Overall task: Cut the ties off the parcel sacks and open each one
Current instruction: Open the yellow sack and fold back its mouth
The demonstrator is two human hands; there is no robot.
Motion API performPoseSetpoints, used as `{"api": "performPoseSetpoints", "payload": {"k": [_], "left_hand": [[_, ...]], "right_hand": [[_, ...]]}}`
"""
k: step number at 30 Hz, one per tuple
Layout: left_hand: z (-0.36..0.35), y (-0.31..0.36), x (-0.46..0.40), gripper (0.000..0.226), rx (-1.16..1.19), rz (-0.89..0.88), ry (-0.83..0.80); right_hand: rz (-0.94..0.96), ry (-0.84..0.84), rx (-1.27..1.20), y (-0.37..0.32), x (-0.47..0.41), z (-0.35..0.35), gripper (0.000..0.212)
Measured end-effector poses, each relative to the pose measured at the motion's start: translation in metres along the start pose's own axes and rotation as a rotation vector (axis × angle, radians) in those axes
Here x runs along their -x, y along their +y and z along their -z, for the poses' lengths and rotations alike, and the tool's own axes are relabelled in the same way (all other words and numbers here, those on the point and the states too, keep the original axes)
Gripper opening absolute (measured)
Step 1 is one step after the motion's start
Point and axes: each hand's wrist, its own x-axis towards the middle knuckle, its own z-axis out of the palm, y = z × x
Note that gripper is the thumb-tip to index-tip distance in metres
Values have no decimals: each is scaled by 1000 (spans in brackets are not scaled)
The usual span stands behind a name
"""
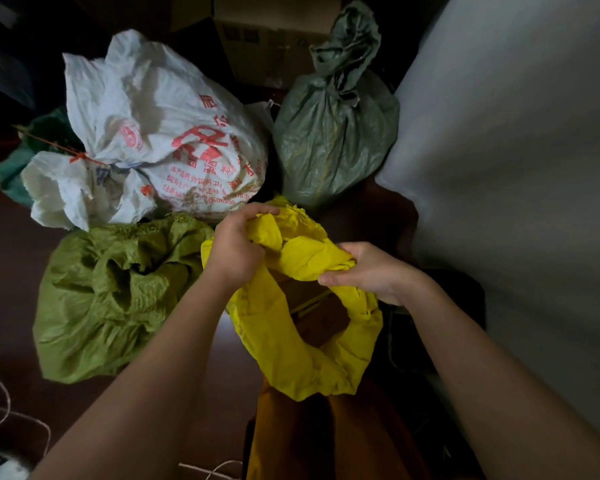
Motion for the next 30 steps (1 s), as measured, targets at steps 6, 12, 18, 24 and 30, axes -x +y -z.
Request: {"api": "performPoseSetpoints", "payload": {"k": [6, 12, 18, 24, 30], "left_hand": [[7, 3, 7, 62, -38, -14, -134], [19, 15, 12, 48, 14, -57, -326], [23, 22, 3, 52, 51, -19, -483], [18, 19, -12, 52, 164, 61, -461], [0, -7, -27, 62, 63, 209, -545]], "right_hand": [[-70, -59, -48, 7, 21, -9, 101], [-96, -169, -217, 18, 46, -16, 46], [-28, -80, -369, 31, 54, -18, 43], [124, 257, -638, 42, 37, -12, 61], [103, 409, -520, 52, 5, -7, 73]]}}
